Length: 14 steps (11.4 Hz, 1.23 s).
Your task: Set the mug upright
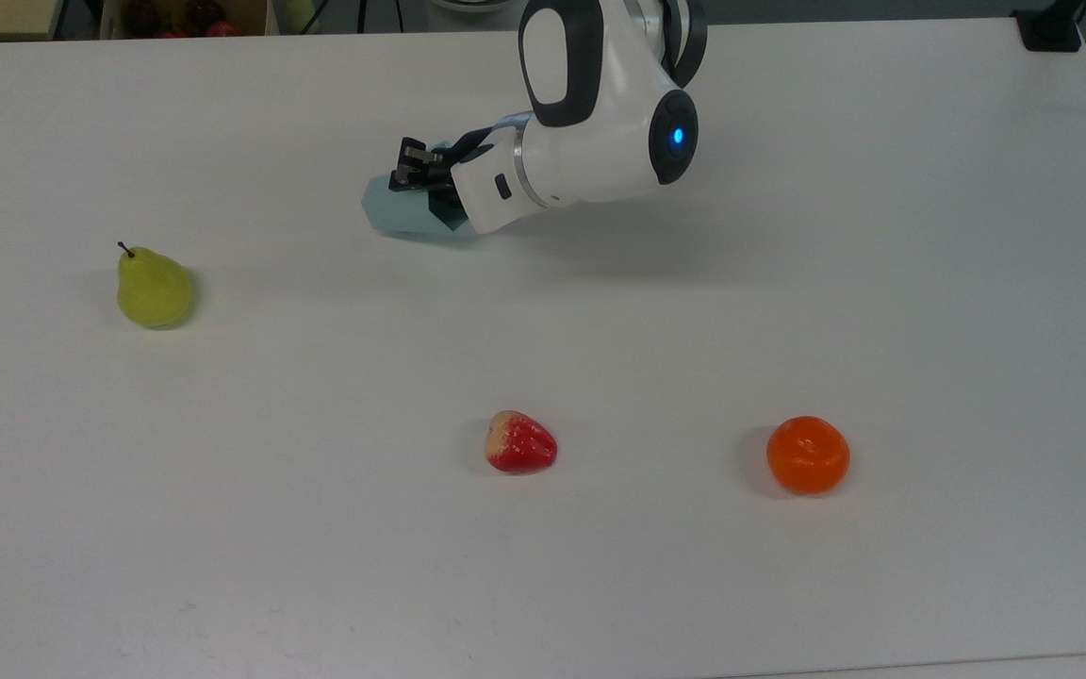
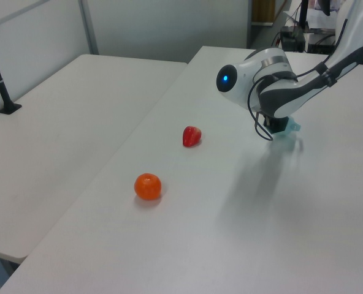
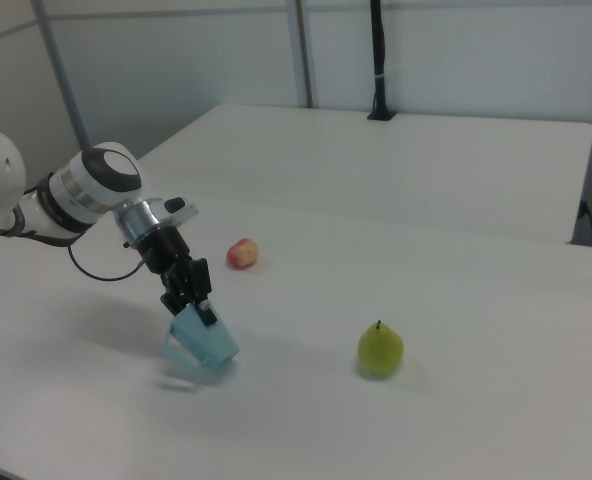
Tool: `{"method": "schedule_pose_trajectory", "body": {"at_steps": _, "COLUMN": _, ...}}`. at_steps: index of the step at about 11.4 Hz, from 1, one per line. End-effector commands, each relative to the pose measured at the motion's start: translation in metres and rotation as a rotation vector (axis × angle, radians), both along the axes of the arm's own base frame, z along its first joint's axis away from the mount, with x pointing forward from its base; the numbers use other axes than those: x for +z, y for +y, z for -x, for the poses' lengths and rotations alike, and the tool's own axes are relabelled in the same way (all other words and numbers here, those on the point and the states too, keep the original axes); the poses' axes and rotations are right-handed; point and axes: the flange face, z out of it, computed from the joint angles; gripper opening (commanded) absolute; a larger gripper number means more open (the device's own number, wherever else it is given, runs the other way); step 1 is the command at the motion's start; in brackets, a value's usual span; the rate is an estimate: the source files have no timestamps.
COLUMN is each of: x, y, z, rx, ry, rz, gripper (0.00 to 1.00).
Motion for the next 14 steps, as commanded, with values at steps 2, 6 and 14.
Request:
{"method": "schedule_pose_trajectory", "body": {"at_steps": 2, "x": 0.052, "y": -0.012, "z": 0.005, "rx": 0.004, "ry": 0.012, "rz": -0.086, "gripper": 0.01}}
{"method": "schedule_pose_trajectory", "body": {"at_steps": 6, "x": 0.101, "y": 0.008, "z": 0.000, "rx": 0.029, "ry": -0.069, "rz": -0.505, "gripper": 0.01}}
{"method": "schedule_pose_trajectory", "body": {"at_steps": 14, "x": 0.047, "y": 0.052, "z": -0.028, "rx": 0.471, "ry": 0.025, "rz": -0.969, "gripper": 0.01}}
